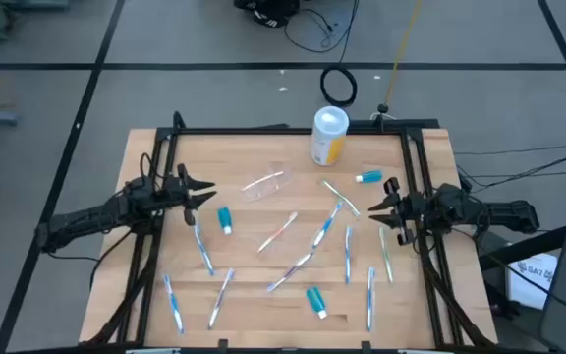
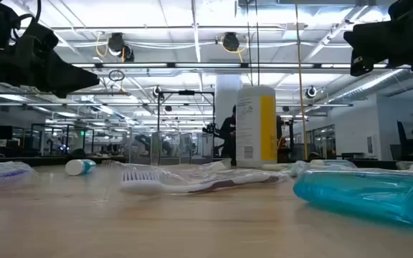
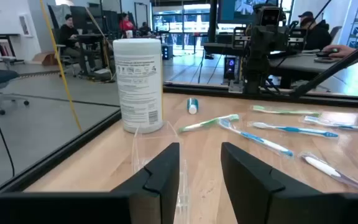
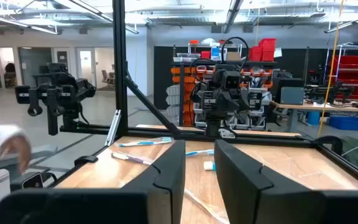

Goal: Pick & Place toothbrushing station

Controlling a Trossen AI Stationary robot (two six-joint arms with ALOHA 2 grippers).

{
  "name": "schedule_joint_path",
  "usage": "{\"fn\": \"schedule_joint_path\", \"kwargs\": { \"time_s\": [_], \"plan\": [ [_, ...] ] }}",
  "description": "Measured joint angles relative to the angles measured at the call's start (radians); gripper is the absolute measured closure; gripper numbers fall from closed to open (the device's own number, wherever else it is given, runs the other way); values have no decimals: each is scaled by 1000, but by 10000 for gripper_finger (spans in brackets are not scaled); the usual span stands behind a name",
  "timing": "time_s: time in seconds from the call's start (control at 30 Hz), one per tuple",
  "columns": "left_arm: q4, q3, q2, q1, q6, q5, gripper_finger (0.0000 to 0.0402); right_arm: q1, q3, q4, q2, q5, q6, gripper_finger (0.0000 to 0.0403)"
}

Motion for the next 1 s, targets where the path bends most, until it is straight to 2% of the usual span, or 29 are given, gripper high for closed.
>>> {"fn": "schedule_joint_path", "kwargs": {
  "time_s": [0.8,1.0],
  "plan": [
    [4,0,0,0,0,0,277,0,0,4,0,0,0,326],
    [5,0,0,0,0,1,277,0,0,28,0,0,-82,326]
  ]
}}
